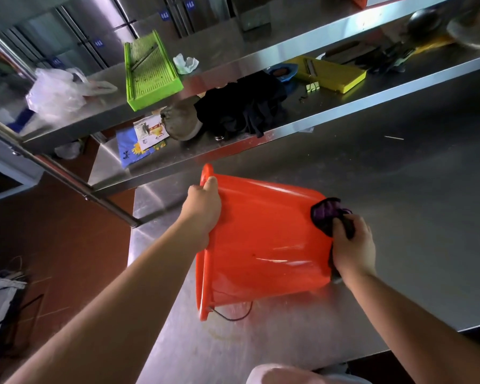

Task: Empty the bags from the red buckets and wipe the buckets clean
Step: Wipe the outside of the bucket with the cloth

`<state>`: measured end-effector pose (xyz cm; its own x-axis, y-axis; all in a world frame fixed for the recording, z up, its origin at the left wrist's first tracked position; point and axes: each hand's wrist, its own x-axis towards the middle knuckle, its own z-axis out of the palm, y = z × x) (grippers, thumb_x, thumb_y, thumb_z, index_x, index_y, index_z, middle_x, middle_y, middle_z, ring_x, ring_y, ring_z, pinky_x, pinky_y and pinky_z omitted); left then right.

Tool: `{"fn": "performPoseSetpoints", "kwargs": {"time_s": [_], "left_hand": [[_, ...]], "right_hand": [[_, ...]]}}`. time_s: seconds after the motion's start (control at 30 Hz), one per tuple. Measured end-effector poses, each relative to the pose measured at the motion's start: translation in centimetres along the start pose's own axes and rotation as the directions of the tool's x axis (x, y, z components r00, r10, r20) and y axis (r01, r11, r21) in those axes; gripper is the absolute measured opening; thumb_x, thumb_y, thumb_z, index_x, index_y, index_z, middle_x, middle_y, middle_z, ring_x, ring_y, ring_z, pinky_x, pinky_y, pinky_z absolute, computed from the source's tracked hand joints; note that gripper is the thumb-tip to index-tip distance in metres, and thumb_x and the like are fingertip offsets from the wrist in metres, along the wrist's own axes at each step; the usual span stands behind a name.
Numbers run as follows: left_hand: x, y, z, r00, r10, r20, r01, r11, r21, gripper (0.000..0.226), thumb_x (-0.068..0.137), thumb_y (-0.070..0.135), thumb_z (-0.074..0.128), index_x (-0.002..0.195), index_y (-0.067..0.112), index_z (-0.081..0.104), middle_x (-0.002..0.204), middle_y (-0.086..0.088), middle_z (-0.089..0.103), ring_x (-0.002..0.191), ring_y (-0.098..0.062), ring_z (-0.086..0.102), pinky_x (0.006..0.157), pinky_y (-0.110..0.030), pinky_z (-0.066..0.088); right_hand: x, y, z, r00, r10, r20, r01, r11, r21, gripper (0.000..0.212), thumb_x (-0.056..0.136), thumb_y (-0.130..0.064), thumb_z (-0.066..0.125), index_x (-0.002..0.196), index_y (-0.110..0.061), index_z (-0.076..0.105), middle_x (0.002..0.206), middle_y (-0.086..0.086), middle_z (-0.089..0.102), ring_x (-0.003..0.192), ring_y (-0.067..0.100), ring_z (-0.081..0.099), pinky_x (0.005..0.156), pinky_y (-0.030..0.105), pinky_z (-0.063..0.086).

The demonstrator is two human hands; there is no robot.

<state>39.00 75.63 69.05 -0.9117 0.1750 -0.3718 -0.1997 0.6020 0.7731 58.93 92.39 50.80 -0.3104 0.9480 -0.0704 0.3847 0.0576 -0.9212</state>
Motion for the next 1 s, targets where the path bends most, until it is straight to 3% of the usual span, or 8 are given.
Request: {"fn": "performPoseSetpoints", "kwargs": {"time_s": [0.1, 0.23, 0.33, 0.43, 0.6, 0.73, 0.9, 1.0], "left_hand": [[0.1, 0.3, -0.8, 0.996, -0.087, 0.014, 0.088, 0.993, -0.079, 0.059, 0.094, 0.062, 0.051, 0.125, 0.012, 0.062, 0.108, -0.006, 0.067, 0.096, -0.028, 0.067, 0.098, -0.05, 0.055], [0.2, 0.6, -2.3, 0.991, -0.065, 0.12, 0.091, 0.969, -0.228, 0.029, 0.094, 0.037, 0.066, 0.093, 0.009, 0.073, 0.082, -0.013, 0.071, 0.068, -0.026, 0.07, 0.084, -0.054, 0.062], [-0.5, -0.5, -2.7, 0.988, -0.003, 0.156, 0.029, 0.986, -0.164, 0.029, 0.101, 0.04, 0.059, 0.1, 0.018, 0.078, 0.09, -0.01, 0.076, 0.071, -0.022, 0.073, 0.08, -0.046, 0.065], [-1.9, -2.1, -2.0, 0.991, 0.085, 0.1, -0.08, 0.996, -0.048, 0.044, 0.103, 0.055, 0.043, 0.134, 0.033, 0.065, 0.123, -0.005, 0.073, 0.113, -0.029, 0.07, 0.101, -0.048, 0.056], [-2.1, -1.6, -1.0, 0.997, 0.046, 0.062, -0.04, 0.995, -0.093, 0.054, 0.096, 0.063, 0.037, 0.138, 0.039, 0.06, 0.121, -0.019, 0.069, 0.118, -0.042, 0.066, 0.105, -0.059, 0.052], [-1.2, -0.9, -0.2, 0.996, 0.082, 0.046, -0.079, 0.994, -0.07, 0.051, 0.106, 0.055, 0.036, 0.14, 0.027, 0.061, 0.136, -0.015, 0.066, 0.125, -0.038, 0.063, 0.106, -0.047, 0.051], [-0.4, -1.1, -0.4, 0.992, 0.105, 0.07, -0.097, 0.99, -0.105, 0.047, 0.105, 0.051, 0.04, 0.125, 0.018, 0.067, 0.106, -0.002, 0.072, 0.095, -0.025, 0.07, 0.084, -0.041, 0.06], [0.1, -1.5, -1.1, 0.996, 0.04, 0.075, -0.03, 0.991, -0.132, 0.064, 0.092, 0.06, 0.045, 0.139, 0.019, 0.062, 0.121, -0.007, 0.072, 0.11, -0.029, 0.069, 0.102, -0.047, 0.055]], "right_hand": [[0.7, -1.2, 0.1, 0.998, 0.06, 0.024, -0.06, 0.998, 0.004, 0.008, 0.094, -0.037, 0.058, 0.094, -0.029, 0.06, 0.093, -0.001, 0.064, 0.085, 0.022, 0.058, 0.073, 0.032, 0.042], [2.3, -2.7, 0.4, 0.995, 0.079, 0.06, -0.078, 0.997, -0.028, 0.016, 0.09, -0.044, 0.056, 0.091, -0.029, 0.062, 0.074, -0.011, 0.064, 0.07, 0.016, 0.061, 0.056, 0.024, 0.038], [3.3, -3.3, 0.7, 0.986, 0.11, 0.126, -0.104, 0.993, -0.052, 0.018, 0.091, -0.042, 0.057, 0.095, -0.027, 0.066, 0.077, -0.009, 0.067, 0.071, 0.017, 0.062, 0.058, 0.026, 0.04], [2.8, -3.8, 1.2, 0.983, 0.106, 0.153, -0.092, 0.992, -0.091, 0.021, 0.091, -0.043, 0.056, 0.096, -0.026, 0.067, 0.077, -0.006, 0.068, 0.075, 0.021, 0.065, 0.06, 0.028, 0.043], [-1.5, -7.9, 3.5, 0.972, -0.216, 0.094, 0.222, 0.973, -0.063, 0.016, 0.091, -0.03, 0.056, 0.085, -0.022, 0.069, 0.083, -0.007, 0.067, 0.08, 0.016, 0.061, 0.069, 0.029, 0.045], [-6.4, -13.4, 6.0, 0.875, -0.462, 0.144, 0.443, 0.884, 0.149, 0.005, 0.088, -0.018, 0.066, 0.089, -0.015, 0.071, 0.091, 0.0, 0.07, 0.087, 0.015, 0.06, 0.08, 0.029, 0.044], [-9.9, -15.9, 7.6, 0.783, -0.553, 0.284, 0.475, 0.827, 0.302, 0.008, 0.087, -0.022, 0.061, 0.091, -0.019, 0.066, 0.096, -0.005, 0.066, 0.094, 0.016, 0.059, 0.087, 0.039, 0.046], [-9.6, -12.7, 7.0, 0.661, -0.703, 0.261, 0.662, 0.711, 0.239, 0.015, 0.09, -0.021, 0.063, 0.101, -0.014, 0.069, 0.115, 0.001, 0.066, 0.119, 0.021, 0.057, 0.107, 0.039, 0.041]]}}
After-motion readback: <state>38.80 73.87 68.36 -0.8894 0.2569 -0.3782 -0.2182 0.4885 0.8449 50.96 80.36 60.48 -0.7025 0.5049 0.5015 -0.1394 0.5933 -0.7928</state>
